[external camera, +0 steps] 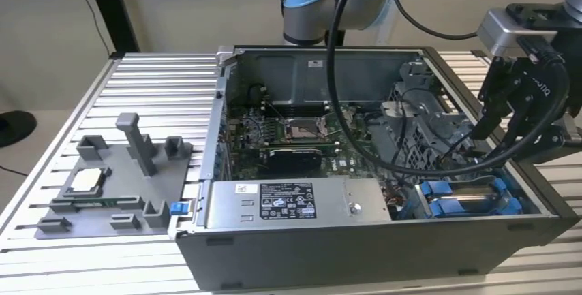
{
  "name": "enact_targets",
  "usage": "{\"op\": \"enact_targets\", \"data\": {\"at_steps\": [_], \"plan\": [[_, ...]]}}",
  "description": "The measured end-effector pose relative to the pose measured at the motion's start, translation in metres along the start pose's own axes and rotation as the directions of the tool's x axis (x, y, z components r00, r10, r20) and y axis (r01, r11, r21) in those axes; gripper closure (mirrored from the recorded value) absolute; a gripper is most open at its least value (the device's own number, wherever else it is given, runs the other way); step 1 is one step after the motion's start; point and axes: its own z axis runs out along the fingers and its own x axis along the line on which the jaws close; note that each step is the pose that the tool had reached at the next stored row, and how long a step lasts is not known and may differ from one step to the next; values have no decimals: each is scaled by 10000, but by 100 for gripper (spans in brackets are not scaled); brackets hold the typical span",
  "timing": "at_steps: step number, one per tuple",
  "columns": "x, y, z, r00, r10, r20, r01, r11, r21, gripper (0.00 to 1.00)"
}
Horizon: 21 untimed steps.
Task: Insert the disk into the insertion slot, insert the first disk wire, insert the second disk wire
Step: 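Insert the first disk wire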
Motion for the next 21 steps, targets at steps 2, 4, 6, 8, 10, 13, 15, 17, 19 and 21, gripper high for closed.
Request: {"op": "enact_targets", "data": {"at_steps": [2,4,6,8,10,13,15,17,19,21], "plan": [[1,-1,1,10000,10,11,-9,9999,-142,0],[-1,-6,1,10000,30,51,-28,9993,-385,0],[-4,-34,5,9999,37,116,-31,9988,-490,0],[-9,-77,13,9998,36,200,-26,9987,-506,0],[-11,-104,26,9997,40,249,-27,9986,-521,0],[-10,-105,43,9996,154,256,-141,9985,-530,0],[-9,-105,59,9993,260,258,-246,9983,-537,0],[-8,-106,70,9991,334,257,-319,9979,-555,0],[-7,-106,74,9990,384,250,-368,9976,-593,0],[-7,-106,78,9989,414,239,-397,9970,-672,0]]}}
